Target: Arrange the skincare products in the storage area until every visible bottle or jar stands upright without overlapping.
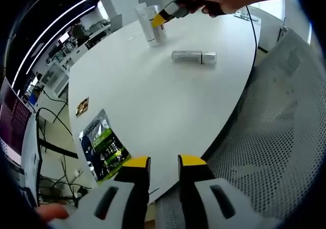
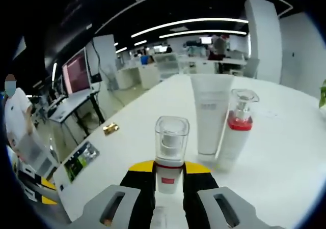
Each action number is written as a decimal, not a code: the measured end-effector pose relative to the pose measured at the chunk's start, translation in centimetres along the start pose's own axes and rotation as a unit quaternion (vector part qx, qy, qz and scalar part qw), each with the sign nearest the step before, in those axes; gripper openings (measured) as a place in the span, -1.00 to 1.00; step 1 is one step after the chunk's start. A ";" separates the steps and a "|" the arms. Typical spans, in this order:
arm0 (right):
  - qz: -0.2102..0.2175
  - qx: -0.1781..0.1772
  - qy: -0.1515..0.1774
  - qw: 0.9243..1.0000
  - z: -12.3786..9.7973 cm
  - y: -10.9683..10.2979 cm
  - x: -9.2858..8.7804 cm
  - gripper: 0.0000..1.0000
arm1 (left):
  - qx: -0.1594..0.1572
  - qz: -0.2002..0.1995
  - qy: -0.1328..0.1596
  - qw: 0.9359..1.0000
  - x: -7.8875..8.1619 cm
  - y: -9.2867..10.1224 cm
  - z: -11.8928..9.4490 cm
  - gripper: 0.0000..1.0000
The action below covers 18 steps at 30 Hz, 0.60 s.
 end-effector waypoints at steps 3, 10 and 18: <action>-0.006 -0.008 -0.003 1.000 0.1 0.6 -0.5 -0.71 | -0.001 0.000 -0.006 1.000 -0.2 0.0 0.1 -0.72; -0.021 -0.014 -0.010 1.000 0.1 1.2 -1.7 -0.71 | 0.004 0.000 -0.013 1.000 -0.4 -0.1 0.0 -0.72; -0.043 -0.013 -0.017 0.999 0.4 1.1 -2.5 -0.71 | 0.010 -0.002 -0.017 1.000 -0.5 -0.2 0.0 -0.73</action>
Point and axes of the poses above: the point that each gripper's makers call its tool centre point, and the gripper's own axes: z roughly forward along the fingers, y roughly to its right, x roughly out of its top, the point moved 5 cm from there along -z, roughly backward along the fingers, and after that the axes turned 15 degrees about y, right-handed, at the moved point
